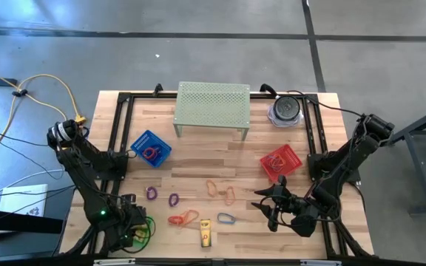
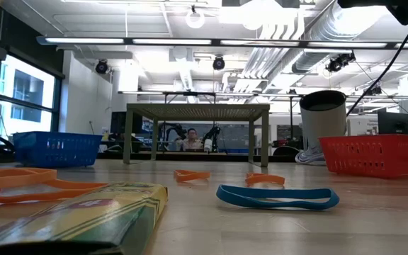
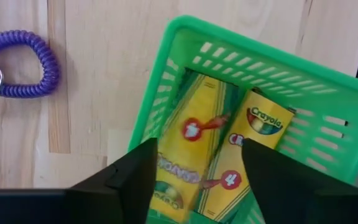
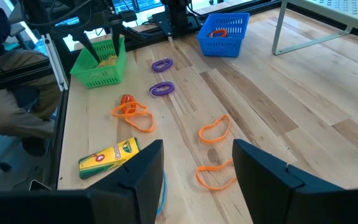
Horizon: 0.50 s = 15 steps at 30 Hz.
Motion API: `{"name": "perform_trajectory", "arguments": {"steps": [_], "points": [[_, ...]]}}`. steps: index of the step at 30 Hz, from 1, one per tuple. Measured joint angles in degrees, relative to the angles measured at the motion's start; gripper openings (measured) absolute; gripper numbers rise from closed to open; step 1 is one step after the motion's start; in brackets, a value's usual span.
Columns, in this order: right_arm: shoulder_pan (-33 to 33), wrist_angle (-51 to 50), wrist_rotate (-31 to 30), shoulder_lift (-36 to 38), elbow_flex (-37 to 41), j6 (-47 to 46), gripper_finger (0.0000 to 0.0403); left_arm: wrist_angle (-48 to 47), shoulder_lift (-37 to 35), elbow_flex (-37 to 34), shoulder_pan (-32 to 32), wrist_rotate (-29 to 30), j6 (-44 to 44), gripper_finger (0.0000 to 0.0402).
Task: Pick & Place Office Desk Supplies
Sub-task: Put the purple spring keychain into the blue bin
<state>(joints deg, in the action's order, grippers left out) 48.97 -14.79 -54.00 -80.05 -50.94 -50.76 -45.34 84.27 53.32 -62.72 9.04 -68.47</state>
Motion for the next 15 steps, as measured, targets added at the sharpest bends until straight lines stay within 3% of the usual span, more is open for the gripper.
{"name": "perform_trajectory", "arguments": {"steps": [7,11,15], "points": [[0.0,0.02,0.0,-0.01,0.0,0.02,0.0181,-0.04,0.0,0.04,0.46,-1.43,0.76,0.0303],[0.0,0.0,-0.01,-0.01,0.0,0.02,0.0181,0.34,-0.29,1.64,2.97,-8.38,5.94,0.0312],[-0.02,-0.02,-0.02,-0.02,0.0,0.02,0.0181,0.25,-1.65,4.7,6.0,-9.53,9.09,0.0313]]}}
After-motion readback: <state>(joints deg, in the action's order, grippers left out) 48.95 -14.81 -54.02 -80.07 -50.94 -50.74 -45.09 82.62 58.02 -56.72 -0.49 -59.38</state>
